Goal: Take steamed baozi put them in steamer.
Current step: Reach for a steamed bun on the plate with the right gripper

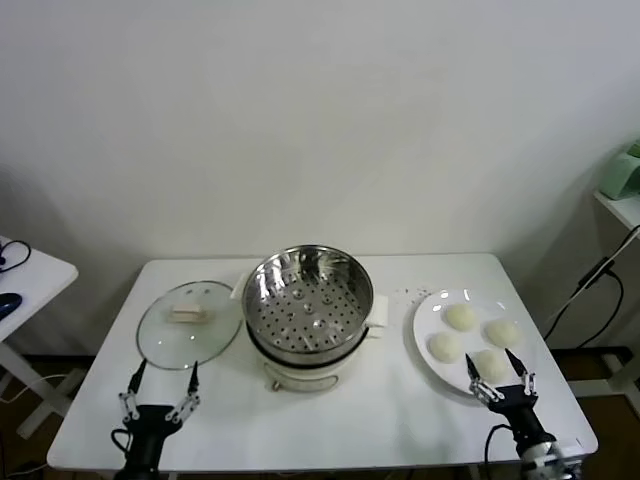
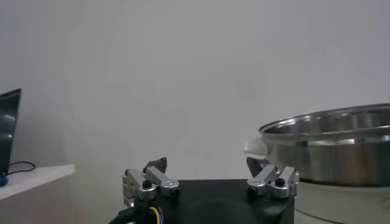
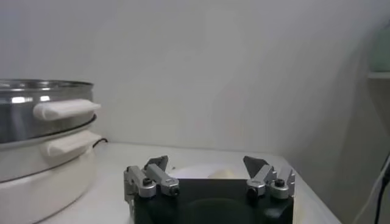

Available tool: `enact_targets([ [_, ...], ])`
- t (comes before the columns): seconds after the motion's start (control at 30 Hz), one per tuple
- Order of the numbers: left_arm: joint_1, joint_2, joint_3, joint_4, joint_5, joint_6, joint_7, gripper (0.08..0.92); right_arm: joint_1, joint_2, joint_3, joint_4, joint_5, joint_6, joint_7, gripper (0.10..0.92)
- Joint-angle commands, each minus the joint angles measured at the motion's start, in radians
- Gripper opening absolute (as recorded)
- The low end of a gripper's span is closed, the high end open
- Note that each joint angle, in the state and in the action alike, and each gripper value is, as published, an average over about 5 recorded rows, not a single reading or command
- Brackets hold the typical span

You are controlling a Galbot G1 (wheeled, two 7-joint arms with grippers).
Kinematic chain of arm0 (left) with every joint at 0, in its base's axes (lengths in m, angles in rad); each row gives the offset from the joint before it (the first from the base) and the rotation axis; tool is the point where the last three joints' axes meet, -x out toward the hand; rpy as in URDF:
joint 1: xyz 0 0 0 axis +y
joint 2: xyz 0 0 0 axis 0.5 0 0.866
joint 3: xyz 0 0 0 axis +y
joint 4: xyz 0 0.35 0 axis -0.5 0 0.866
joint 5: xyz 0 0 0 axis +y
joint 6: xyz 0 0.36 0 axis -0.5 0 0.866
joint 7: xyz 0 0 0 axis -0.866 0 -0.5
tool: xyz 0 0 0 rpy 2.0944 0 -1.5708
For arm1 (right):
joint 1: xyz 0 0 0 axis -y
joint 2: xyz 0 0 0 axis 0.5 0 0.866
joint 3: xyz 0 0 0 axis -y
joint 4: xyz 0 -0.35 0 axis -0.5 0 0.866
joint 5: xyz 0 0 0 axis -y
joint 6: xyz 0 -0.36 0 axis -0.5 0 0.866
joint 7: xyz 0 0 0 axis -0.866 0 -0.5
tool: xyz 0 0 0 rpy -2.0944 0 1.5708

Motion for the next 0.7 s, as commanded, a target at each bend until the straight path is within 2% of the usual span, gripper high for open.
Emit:
enact_targets([
  [0.03, 0.003, 0.002, 0.007, 0.001, 0.019, -0.004, -0.003, 0.823, 0.052, -0.048, 0.02, 0.009, -0.049, -0.049, -0.013, 0.823],
  [0.13, 0.009, 0.007, 0.023, 0.003, 0.038, -0.006, -0.008, 0.823, 0.117, -0.147, 0.009, 0.011, -0.072, -0.156, -0.037, 0.823],
  [0.27, 0.008, 0.014, 0.043, 0.009, 0.049, -0.005, -0.017, 0.823, 0.245, -0.373, -0.077, -0.045, -0.089, -0.286, -0.075, 0.823],
  [0.33, 0.007, 0.016, 0.051, 0.011, 0.057, -0.002, -0.02, 0.823, 0.312, -0.487, -0.134, -0.105, -0.091, -0.293, -0.123, 0.823],
  [0.5, -0.001, 0.014, 0.069, 0.022, 0.066, -0.001, -0.023, 0.823, 0.564, -0.728, -0.356, -0.272, -0.112, -0.274, -0.364, 0.823],
  [0.7, -0.014, 0.017, 0.073, 0.035, 0.061, 0.007, -0.026, 0.823, 1.07, -0.839, -0.875, -0.474, -0.188, -0.204, -0.588, 0.823],
])
